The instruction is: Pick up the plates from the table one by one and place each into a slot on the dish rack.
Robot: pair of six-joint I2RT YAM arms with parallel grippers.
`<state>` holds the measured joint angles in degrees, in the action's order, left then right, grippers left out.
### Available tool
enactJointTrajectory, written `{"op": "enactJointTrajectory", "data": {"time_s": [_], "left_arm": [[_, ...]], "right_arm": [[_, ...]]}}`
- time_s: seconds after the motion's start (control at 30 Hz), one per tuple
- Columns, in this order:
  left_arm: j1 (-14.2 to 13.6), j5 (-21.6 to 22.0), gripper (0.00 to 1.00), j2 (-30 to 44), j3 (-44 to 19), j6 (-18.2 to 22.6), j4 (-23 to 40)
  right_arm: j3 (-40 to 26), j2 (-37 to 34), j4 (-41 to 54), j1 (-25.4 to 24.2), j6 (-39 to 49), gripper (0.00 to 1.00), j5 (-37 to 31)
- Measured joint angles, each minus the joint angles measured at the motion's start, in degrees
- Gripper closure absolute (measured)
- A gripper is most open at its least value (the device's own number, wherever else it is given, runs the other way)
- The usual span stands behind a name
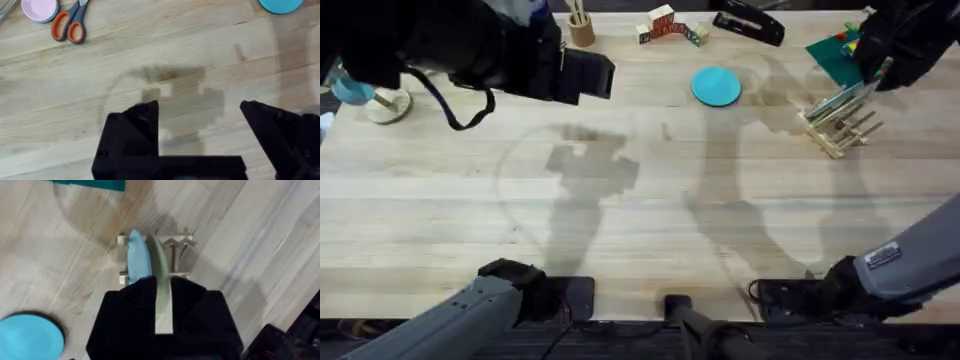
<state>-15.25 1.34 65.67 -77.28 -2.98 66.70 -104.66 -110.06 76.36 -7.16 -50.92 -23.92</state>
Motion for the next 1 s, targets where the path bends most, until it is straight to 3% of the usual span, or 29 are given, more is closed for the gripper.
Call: {"op": "enactJointTrajectory", "data": {"time_s": [0.7, 0.83, 1.0], "left_arm": [[0.0, 0.0, 0.008, 0.0, 0.0, 0.0, -0.02], [0.0, 0.0, 0.007, 0.0, 0.0, 0.0, -0.02], [0.0, 0.0, 0.007, 0.0, 0.0, 0.0, -0.02]], "right_arm": [[0.15, 0.79, 3.16, 0.0, 0.98, 0.806, 0.02], [0.22, 4.35, 4.73, 0.0, 1.27, 0.692, 0.02], [0.22, 10.71, 6.49, 0.0, 2.09, 0.373, 0.06]]}}
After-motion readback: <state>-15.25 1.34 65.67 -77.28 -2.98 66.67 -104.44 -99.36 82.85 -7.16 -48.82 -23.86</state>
